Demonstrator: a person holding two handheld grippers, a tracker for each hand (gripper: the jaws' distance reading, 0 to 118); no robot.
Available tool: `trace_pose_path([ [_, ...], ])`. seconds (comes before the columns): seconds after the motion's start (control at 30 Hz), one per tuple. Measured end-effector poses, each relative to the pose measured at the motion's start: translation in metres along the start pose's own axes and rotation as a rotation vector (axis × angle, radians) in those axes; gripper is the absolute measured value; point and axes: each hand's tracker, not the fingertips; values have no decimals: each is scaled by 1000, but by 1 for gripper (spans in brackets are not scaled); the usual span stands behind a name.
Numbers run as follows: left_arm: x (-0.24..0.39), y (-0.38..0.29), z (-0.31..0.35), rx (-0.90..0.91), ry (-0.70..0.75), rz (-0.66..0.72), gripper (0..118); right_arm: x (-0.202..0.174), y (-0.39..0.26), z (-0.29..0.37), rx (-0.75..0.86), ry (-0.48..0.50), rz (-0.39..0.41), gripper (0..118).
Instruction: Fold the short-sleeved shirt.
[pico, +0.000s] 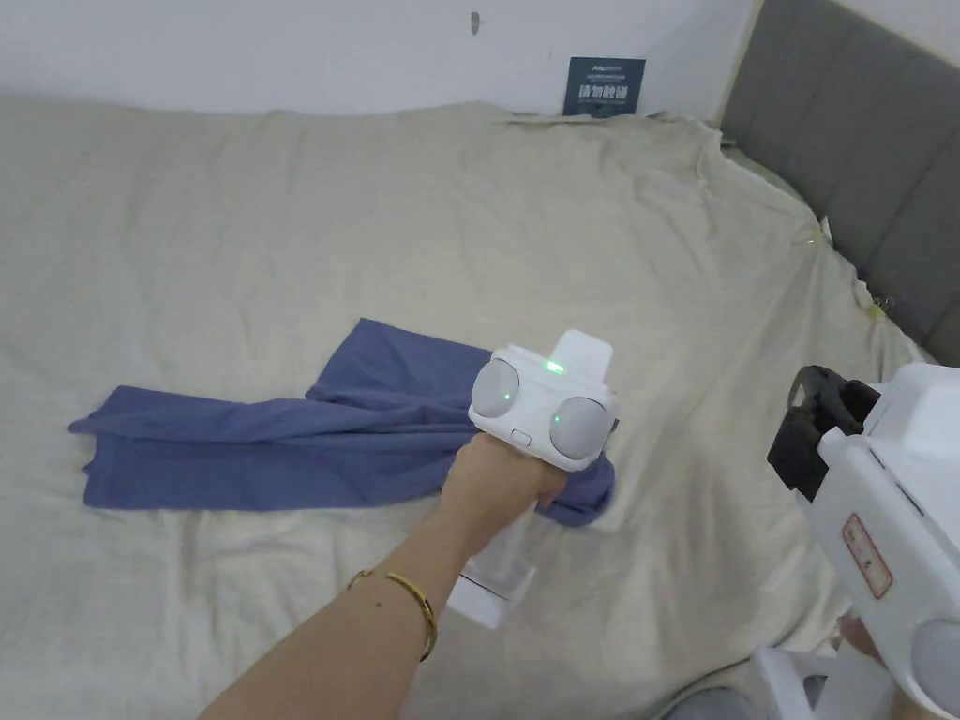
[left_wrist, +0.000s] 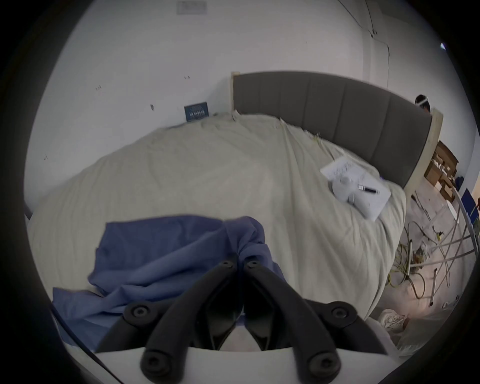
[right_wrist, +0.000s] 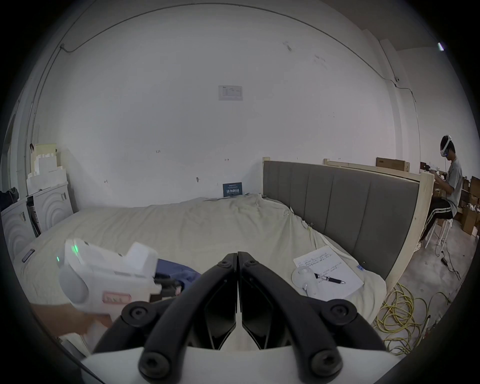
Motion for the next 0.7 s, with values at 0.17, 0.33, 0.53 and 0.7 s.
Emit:
trace_pose_path([
  [0.17,-8,-4,-5,-51,-30,110,68,-2,-4,-2,-22,5,-5,0],
  [0.33,-37,15,31,125,-63,178,118,-9,-1,-6,-18,18,-3,0],
  [0.53,-94,37,89,298,42,292,118,-25,9,-13,9,49,13,0],
  [0.7,-121,19,150,463,241,267,118,-45,18,-24,40,89,17,0],
])
